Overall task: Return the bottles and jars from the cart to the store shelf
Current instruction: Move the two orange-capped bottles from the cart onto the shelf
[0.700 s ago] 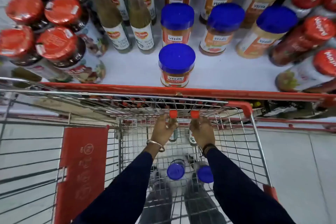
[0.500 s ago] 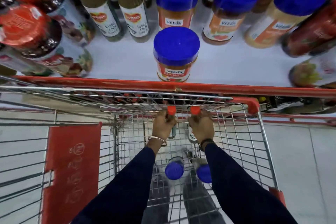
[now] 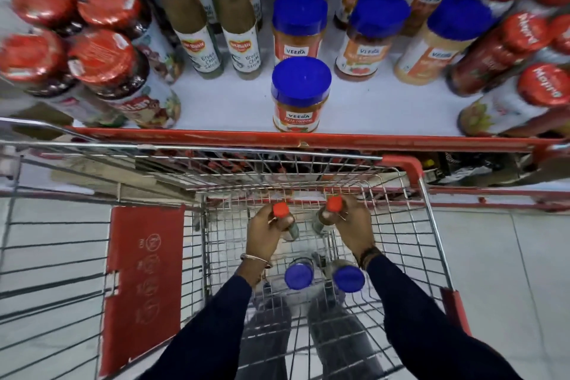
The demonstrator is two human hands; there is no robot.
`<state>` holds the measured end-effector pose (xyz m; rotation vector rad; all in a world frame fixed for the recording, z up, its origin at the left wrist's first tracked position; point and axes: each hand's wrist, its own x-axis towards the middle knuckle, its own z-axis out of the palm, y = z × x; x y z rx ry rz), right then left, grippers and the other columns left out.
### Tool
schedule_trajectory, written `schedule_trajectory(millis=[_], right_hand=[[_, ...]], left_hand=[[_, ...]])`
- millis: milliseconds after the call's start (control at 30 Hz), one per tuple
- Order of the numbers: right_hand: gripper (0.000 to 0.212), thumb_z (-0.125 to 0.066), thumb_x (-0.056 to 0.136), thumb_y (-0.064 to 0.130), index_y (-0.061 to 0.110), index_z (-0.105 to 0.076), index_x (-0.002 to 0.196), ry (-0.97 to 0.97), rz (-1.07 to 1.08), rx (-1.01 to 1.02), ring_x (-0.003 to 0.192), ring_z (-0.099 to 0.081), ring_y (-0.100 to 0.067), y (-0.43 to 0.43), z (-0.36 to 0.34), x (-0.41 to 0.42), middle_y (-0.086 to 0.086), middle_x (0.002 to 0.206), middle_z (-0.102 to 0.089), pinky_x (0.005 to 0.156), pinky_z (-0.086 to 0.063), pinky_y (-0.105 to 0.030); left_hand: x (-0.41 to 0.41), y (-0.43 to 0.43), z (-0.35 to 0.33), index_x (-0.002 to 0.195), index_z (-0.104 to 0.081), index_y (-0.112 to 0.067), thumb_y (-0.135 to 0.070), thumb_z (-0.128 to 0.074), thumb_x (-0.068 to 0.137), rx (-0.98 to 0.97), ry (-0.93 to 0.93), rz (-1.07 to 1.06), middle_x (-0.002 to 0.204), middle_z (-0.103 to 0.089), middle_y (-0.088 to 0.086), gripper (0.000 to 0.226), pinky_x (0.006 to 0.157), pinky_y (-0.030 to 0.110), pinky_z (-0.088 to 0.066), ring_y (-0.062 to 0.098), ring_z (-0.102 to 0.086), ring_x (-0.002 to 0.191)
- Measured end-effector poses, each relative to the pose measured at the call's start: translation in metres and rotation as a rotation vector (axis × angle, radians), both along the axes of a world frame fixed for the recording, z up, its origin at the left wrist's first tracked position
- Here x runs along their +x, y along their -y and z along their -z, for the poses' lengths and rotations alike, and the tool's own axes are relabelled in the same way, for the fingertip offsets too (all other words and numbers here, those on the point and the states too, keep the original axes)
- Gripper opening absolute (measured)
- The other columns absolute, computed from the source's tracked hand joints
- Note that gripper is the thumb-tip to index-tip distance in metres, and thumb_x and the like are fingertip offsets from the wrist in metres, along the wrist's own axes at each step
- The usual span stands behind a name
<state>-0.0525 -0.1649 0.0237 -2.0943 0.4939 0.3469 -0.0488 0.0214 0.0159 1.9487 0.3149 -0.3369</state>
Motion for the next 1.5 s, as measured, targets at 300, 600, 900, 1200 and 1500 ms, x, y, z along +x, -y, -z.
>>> schedule_trajectory(millis=[300, 600, 900, 1200, 1500], right_hand=[[0.037, -0.076, 0.074, 0.021, 0.015, -0.064, 0.108, 0.291, 0.006, 0.197, 0.097, -0.065, -0.012, -0.036, -0.132, -0.020, 0.006, 0.099, -0.070, 0.095, -0.048, -0.034], [0.044, -0.076, 0.074, 0.011, 0.031, -0.060, 0.110, 0.664, -0.045, 0.337, 0.098, -0.064, -0.001, -0.075, -0.270, 0.003, 0.013, 0.105, -0.068, 0.087, -0.050, -0.015], [0.038, -0.069, 0.081, 0.011, 0.020, -0.054, 0.115, 0.826, -0.129, 0.234, 0.095, -0.057, 0.013, -0.116, -0.304, 0.067, 0.022, 0.101, -0.060, 0.089, -0.047, -0.011], [0.039, -0.064, 0.086, 0.016, 0.022, -0.049, 0.121, 0.714, -0.204, 0.065, 0.103, -0.062, -0.012, -0.129, -0.262, 0.102, 0.004, 0.108, -0.065, 0.093, -0.052, -0.033], [0.041, -0.063, 0.087, 0.017, 0.018, -0.047, 0.124, 0.700, -0.229, 0.040, 0.102, -0.060, -0.009, -0.129, -0.248, 0.108, -0.003, 0.114, -0.066, 0.093, -0.050, -0.028]], left_hand=[[-0.017, -0.036, -0.120, 0.092, -0.066, -0.015, -0.008, -0.078, 0.067, 0.011, 0.222, -0.078, 0.088, -0.069, 0.000, 0.029, 0.073, 0.025, -0.050, 0.014, -0.063, 0.081], [-0.001, -0.078, -0.267, 0.095, -0.052, -0.040, -0.004, -0.073, 0.071, -0.107, 0.548, -0.143, 0.092, -0.065, -0.014, 0.048, 0.076, 0.011, -0.048, -0.003, -0.062, 0.084], [0.058, -0.094, -0.309, 0.105, -0.053, -0.027, -0.009, -0.070, 0.076, -0.018, 0.750, -0.071, 0.093, -0.065, -0.011, 0.038, 0.081, 0.024, -0.053, 0.000, -0.063, 0.089], [0.094, -0.102, -0.279, 0.111, -0.054, -0.016, -0.012, -0.071, 0.077, 0.096, 0.710, 0.051, 0.102, -0.067, 0.001, 0.039, 0.082, 0.017, -0.052, 0.011, -0.063, 0.093], [0.106, -0.106, -0.267, 0.116, -0.051, -0.016, -0.014, -0.069, 0.079, 0.105, 0.678, 0.051, 0.105, -0.067, 0.004, 0.041, 0.081, 0.006, -0.047, 0.012, -0.063, 0.097]])
